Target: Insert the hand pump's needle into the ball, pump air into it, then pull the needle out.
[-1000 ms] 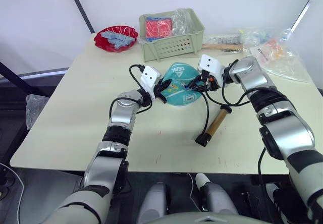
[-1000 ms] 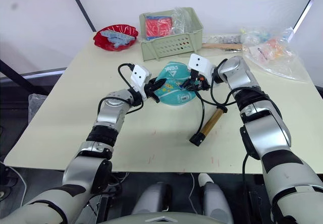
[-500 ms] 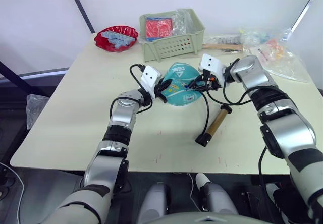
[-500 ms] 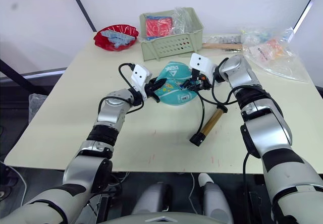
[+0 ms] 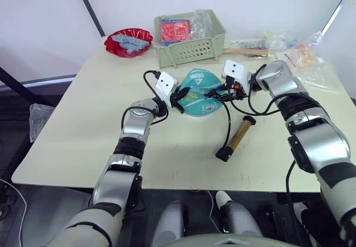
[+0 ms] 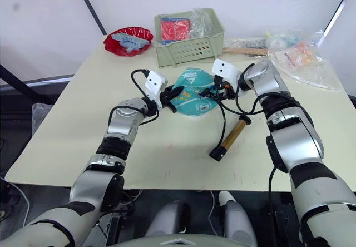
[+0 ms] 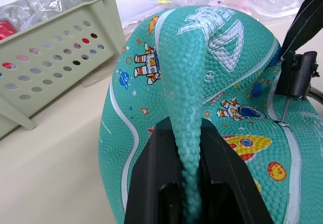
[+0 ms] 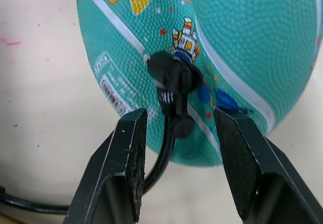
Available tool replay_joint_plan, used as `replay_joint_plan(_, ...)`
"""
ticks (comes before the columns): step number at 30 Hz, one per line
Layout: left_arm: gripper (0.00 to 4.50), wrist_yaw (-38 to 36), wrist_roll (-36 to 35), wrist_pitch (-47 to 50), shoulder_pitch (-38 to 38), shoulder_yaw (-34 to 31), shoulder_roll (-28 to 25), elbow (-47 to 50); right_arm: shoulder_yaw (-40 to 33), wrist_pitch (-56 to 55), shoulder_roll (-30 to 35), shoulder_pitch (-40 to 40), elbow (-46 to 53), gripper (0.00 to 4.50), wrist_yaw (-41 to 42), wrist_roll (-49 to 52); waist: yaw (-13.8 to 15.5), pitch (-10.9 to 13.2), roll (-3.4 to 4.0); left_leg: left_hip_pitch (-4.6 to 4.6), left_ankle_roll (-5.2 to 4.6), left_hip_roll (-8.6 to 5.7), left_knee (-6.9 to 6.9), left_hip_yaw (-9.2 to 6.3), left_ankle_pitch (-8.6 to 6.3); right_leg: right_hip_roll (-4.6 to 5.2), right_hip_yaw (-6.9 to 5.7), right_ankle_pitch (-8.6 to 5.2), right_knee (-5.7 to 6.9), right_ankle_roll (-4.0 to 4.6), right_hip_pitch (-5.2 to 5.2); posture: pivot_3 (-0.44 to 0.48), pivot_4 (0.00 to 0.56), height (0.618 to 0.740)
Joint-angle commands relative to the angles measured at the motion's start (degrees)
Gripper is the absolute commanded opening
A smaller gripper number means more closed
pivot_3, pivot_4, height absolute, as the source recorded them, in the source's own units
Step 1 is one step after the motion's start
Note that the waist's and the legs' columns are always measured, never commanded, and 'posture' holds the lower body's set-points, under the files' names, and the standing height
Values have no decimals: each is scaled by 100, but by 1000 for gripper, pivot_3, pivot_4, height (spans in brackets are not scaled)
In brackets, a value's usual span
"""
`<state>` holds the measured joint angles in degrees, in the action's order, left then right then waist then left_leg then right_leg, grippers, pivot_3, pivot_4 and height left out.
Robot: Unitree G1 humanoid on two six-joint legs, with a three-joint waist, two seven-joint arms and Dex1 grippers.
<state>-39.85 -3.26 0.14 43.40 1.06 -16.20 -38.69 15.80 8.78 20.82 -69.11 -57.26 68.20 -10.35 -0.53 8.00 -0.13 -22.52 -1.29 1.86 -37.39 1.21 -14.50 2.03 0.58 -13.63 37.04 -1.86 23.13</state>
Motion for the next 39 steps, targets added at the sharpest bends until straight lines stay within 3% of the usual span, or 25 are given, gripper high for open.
replay_joint_plan(1,0,-74,226,264,-310,295,49,-526,-97,-5,18,-165,206,2162,-28,80,-3,0,0,0,0,0,0,0,0,0,0,0,0,0,0,0,150,738)
replay_joint_plan(39,0,-66,240,250,-334,325,94,-525,123,-150,-268,-377,298,2162,485,78,-3,0,1,0,0,-1,-2,0,0,0,-1,0,6,0,0,0,150,738)
